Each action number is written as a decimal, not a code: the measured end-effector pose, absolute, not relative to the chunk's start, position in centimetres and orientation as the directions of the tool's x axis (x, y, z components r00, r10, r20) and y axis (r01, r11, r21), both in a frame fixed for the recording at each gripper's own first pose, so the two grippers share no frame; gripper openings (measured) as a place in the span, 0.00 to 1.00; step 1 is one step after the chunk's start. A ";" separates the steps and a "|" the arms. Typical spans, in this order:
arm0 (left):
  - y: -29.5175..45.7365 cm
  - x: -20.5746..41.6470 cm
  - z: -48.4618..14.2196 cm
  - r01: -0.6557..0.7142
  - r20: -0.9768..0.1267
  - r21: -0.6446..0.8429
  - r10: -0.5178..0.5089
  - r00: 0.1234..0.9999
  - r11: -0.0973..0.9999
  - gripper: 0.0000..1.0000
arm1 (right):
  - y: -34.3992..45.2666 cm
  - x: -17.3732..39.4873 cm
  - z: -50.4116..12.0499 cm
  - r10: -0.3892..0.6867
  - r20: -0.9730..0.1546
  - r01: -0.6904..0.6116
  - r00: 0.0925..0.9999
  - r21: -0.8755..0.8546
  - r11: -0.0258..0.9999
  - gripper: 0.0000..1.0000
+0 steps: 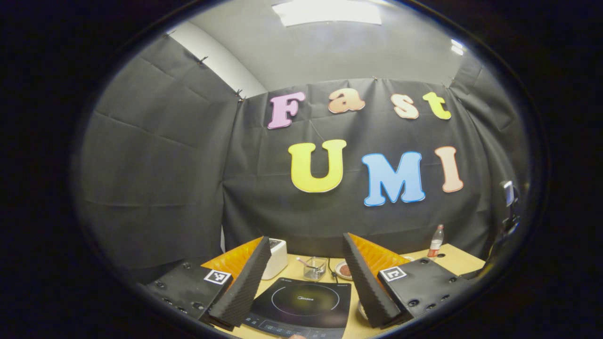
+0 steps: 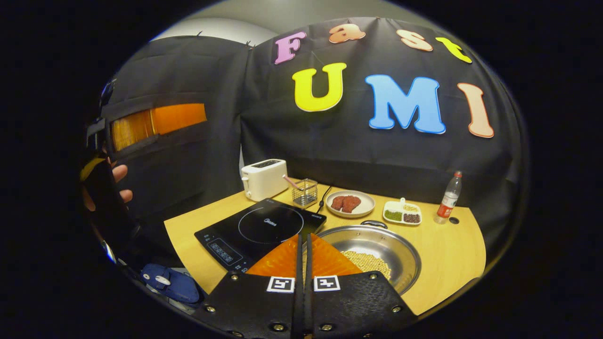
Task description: First push the handle of the pot to place it horizontally, then grasp the pot with both hands and set it on the induction cooktop.
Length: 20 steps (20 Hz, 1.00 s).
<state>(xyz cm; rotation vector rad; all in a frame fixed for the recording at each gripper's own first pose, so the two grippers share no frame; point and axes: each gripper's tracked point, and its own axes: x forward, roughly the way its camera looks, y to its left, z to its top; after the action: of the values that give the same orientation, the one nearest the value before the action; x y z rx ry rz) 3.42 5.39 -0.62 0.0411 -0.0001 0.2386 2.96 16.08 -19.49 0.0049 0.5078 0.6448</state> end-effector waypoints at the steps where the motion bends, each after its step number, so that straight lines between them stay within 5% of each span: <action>1: 5.6 3.3 -0.6 -0.239 0.003 0.041 0.239 0.971 0.970 0.94 | 16.5 2.6 -20.3 0.582 -0.474 -0.580 0.661 0.170 0.797 0.01; 20: 6.4 3.6 -1.6 -0.255 -0.011 0.042 0.256 0.967 0.966 1.00 | 17.0 -3.4 -31.1 0.572 -0.717 -0.596 0.398 0.272 0.755 0.01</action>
<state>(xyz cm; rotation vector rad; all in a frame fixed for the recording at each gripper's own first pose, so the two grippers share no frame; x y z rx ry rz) 3.62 6.37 -1.58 0.0408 0.0165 0.2583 -3.45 17.03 -31.05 -0.0302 0.8949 0.7400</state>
